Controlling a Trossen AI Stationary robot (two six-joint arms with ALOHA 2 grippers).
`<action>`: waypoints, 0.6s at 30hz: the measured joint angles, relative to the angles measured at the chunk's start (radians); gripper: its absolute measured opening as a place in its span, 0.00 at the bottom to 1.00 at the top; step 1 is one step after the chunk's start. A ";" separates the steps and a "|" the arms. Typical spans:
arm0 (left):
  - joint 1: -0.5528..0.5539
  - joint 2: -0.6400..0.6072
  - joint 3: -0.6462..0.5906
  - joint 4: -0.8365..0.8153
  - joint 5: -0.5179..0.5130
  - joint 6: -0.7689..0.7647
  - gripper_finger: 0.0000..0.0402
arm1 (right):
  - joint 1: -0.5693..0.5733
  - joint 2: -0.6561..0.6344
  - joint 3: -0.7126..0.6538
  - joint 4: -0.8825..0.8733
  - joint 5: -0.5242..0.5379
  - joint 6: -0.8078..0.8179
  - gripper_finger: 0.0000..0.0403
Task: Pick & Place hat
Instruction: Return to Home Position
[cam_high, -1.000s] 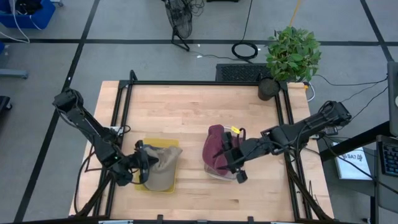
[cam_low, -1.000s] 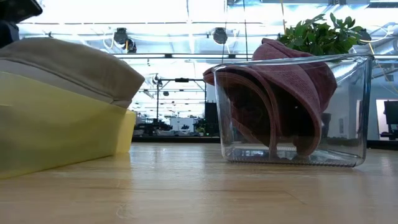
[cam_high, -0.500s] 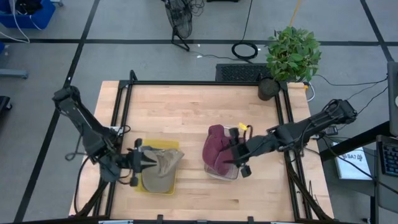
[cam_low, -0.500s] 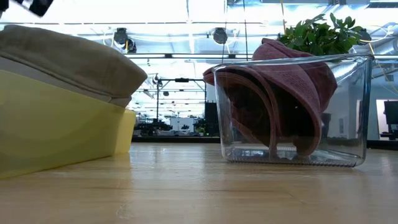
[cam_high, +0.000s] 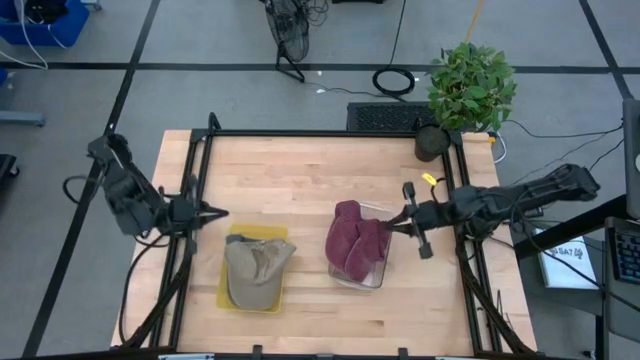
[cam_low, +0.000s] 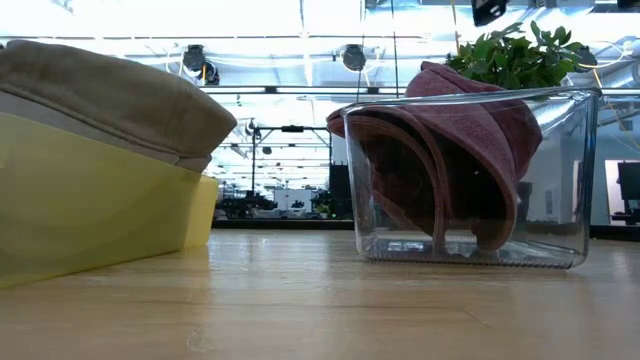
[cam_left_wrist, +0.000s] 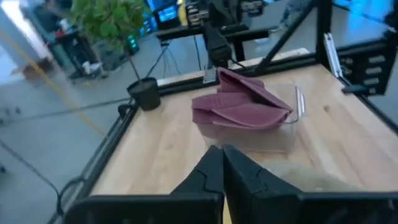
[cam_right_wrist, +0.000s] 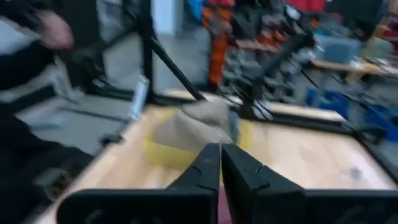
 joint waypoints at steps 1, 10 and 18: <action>0.005 -0.024 -0.009 0.005 0.012 0.042 0.01 | -0.015 -0.021 -0.034 0.043 -0.047 0.006 0.02; 0.073 -0.190 -0.139 0.230 0.093 0.415 0.01 | -0.213 -0.149 -0.169 0.140 -0.150 0.040 0.01; 0.163 -0.438 -0.292 0.307 0.122 0.477 0.01 | -0.377 -0.199 -0.250 0.203 -0.287 0.059 0.00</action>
